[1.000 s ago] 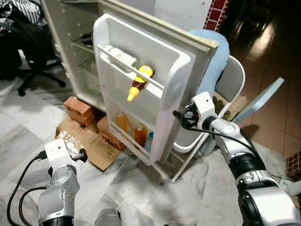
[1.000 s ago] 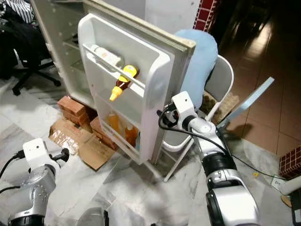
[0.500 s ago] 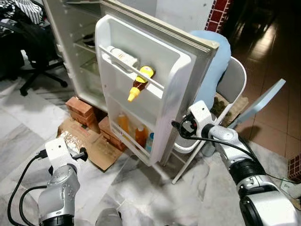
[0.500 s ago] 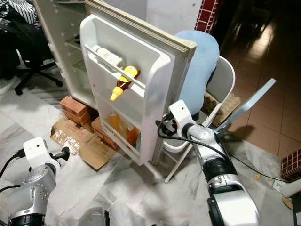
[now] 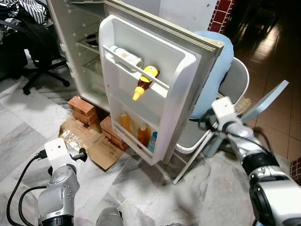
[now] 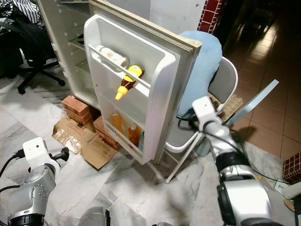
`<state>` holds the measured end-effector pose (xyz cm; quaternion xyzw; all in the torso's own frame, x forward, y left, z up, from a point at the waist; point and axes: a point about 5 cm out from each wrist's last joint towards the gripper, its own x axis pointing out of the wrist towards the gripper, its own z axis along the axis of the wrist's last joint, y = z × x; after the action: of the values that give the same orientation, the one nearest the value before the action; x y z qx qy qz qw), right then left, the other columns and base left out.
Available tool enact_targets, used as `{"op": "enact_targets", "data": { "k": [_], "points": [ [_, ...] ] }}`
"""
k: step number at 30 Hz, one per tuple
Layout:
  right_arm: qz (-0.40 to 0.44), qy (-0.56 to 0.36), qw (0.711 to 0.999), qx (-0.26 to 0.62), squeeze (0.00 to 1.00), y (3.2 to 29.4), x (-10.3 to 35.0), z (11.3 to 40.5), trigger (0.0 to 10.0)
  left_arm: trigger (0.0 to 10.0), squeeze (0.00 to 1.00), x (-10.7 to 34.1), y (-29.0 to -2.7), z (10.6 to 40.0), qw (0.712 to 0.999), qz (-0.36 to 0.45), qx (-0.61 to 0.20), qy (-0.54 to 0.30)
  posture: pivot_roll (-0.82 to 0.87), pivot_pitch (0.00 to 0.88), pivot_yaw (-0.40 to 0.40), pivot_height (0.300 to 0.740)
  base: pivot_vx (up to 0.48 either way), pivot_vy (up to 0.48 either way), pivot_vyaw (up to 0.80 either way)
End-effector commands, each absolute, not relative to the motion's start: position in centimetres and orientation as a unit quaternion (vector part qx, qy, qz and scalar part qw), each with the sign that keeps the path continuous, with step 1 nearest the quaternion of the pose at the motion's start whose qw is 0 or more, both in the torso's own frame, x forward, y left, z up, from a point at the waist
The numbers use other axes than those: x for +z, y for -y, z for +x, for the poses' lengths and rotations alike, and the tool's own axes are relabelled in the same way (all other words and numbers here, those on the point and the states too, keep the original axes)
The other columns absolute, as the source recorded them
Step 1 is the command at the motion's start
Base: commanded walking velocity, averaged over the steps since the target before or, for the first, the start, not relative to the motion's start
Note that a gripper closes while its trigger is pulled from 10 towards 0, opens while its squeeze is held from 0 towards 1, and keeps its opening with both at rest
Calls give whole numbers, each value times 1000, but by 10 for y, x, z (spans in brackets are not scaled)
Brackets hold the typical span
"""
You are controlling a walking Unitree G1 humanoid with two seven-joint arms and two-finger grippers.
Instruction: Restocking fridge
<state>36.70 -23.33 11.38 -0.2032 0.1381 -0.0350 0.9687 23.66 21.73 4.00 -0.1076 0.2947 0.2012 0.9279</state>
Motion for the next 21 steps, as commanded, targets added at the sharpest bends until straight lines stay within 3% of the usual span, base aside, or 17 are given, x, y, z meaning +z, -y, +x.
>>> {"op": "enact_targets", "data": {
  "k": [1,14,21],
  "points": [
    [-179,-107,977,-41,0,229,125,372,10000,10000,0,41,-216,237,929,-101,204,-292,92,0,-62,740,0,0,0],
    [-64,-14,995,72,0,177,127,365,10000,10000,0,78,-244,266,954,-54,238,-175,82,0,-63,740,0,0,0],
    [-49,6,995,89,0,170,125,353,10000,10000,0,92,-265,287,957,-33,242,-154,74,0,-64,740,0,0,0]
  ]
}}
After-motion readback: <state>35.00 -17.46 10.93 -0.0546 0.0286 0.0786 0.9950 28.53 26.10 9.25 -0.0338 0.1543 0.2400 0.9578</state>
